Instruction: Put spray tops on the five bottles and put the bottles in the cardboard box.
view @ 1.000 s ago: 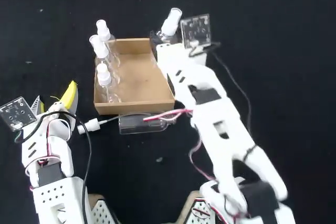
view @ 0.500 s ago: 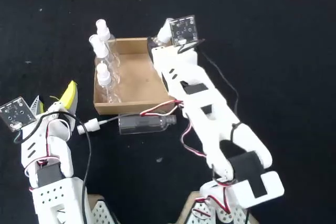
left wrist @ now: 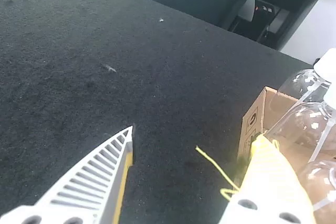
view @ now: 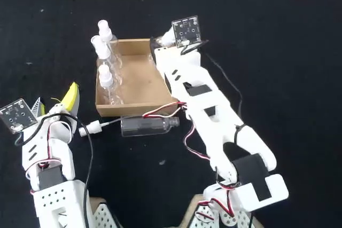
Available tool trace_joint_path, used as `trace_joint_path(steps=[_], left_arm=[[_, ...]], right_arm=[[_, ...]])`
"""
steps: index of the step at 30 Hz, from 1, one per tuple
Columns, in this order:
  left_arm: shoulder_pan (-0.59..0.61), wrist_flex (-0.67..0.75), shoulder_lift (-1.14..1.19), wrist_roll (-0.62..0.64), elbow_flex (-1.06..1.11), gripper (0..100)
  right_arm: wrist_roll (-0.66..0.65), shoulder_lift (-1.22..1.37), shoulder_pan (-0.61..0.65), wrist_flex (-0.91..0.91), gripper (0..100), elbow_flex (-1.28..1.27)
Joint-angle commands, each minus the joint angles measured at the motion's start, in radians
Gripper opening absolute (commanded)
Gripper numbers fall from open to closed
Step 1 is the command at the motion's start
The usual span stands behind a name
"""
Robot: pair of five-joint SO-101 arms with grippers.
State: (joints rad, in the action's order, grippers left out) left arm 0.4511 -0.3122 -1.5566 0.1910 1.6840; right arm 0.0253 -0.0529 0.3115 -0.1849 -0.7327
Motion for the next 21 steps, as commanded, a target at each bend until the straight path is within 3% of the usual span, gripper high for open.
trace_joint_path(steps=[1,6,11,21], left_arm=[[-0.007,-0.005,-0.014,-0.002,0.024,24],[-0.007,-0.005,-0.014,-0.002,0.024,24],[-0.007,-0.005,-0.014,-0.002,0.024,24],[-0.007,-0.003,-0.015,-0.002,0.024,24]], right_arm=[[-0.011,-0.005,0.018,-0.025,1.0,0.045],[-0.014,0.024,0.018,-0.025,1.0,0.048],[-0.106,0.081,0.018,-0.031,1.0,0.070],[-0.107,0.087,0.020,-0.031,2.1,0.077]])
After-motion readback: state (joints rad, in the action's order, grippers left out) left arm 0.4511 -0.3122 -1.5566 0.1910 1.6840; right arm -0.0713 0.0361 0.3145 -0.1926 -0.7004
